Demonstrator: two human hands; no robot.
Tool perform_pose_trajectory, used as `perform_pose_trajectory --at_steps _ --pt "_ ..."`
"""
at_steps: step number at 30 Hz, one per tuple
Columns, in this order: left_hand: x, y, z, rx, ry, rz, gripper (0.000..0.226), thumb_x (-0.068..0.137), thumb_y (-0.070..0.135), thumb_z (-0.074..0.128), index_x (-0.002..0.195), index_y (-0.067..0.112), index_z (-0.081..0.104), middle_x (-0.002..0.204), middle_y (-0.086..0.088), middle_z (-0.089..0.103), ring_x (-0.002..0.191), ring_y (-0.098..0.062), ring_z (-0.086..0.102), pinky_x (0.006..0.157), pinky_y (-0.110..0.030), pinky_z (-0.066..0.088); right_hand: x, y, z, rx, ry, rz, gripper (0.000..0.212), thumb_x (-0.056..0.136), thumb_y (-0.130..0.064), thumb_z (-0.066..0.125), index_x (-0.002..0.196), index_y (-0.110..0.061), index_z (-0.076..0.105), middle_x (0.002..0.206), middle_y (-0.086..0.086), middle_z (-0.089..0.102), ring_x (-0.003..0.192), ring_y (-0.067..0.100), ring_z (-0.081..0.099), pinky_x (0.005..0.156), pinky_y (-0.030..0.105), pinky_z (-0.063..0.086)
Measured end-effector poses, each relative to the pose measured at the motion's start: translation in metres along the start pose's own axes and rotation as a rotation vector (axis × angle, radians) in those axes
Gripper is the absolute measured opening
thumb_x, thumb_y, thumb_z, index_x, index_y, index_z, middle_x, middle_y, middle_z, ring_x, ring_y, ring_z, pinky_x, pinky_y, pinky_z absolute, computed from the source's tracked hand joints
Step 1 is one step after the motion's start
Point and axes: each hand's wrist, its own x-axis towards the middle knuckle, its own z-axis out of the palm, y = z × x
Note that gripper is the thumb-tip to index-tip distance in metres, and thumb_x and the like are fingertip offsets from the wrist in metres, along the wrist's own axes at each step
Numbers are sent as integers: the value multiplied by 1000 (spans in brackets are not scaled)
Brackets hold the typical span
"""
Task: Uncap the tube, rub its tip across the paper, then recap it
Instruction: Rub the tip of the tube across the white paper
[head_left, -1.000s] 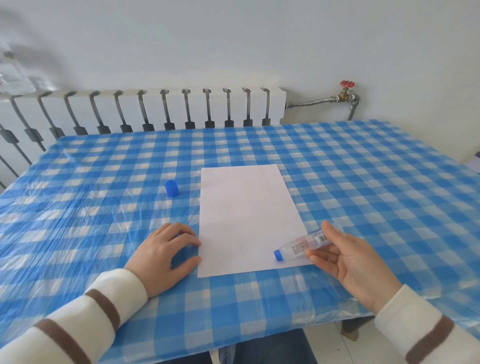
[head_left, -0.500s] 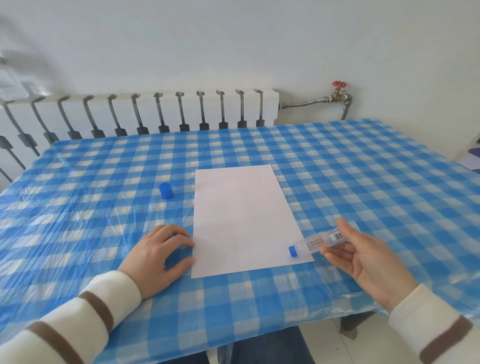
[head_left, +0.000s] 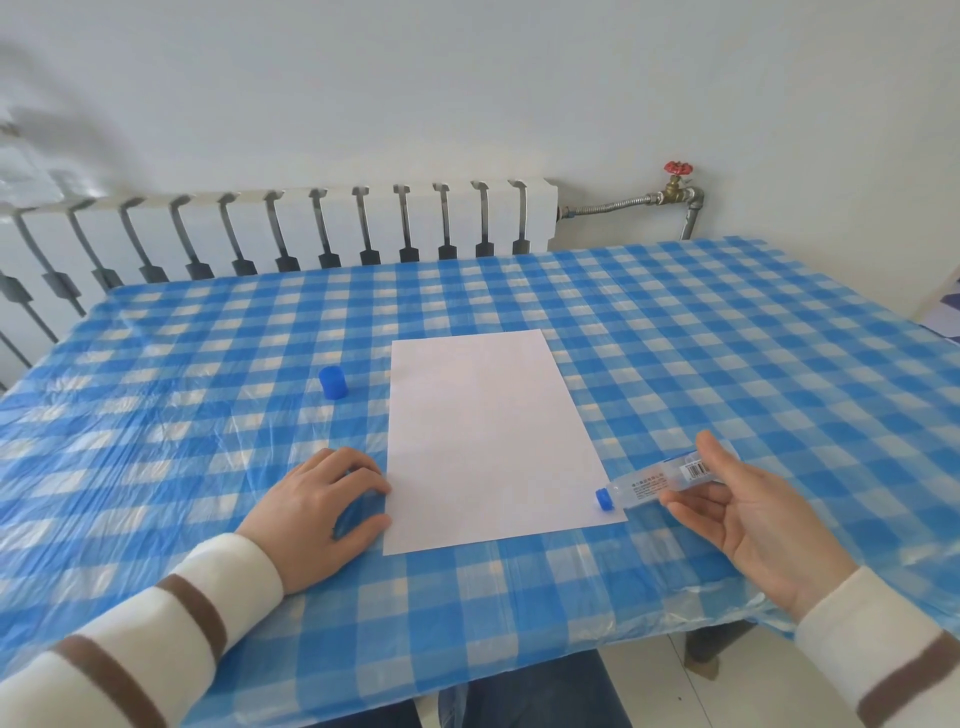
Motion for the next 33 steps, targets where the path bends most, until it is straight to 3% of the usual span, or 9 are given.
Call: perform_pose_trajectory --at_steps 4,13,21,25,33 --pt "2 -3 -1 9 -21 -9 27 81 40 60 100 21 65 108 3 58 97 -17 56 83 -38 52 0 -1 -2 12 8 2 50 68 -44 73 100 -7 63 81 17 76 67 22 74 50 23 56" --pt "9 -5 -5 12 -35 6 18 80 33 66 95 22 65 103 6 58 94 -16 55 80 -35 50 5 -2 8 147 -28 0 33 72 -40 70 81 -9 65 78 17 75 62 19 73 47 21 56" --pt "18 -9 -5 5 -51 -15 16 84 36 59 92 24 66 99 7 57 89 -13 55 80 -32 49 15 -2 39 387 -47 -13 38 71 -40 72 92 -11 60 81 17 76 69 19 74 50 20 56" --pt "27 -8 -8 -12 -13 -5 11 82 28 65 82 17 68 84 3 63 77 -18 59 72 -35 49 24 -5 53 437 -71 -12 34 80 -40 68 92 -9 58 82 17 75 70 18 74 50 20 56" --pt "64 -12 -8 -26 -72 -110 25 86 39 55 75 17 61 76 8 57 69 -14 56 69 -34 50 41 -9 61 471 -85 3 38 79 -41 68 98 -9 59 92 18 74 75 18 73 54 19 57"
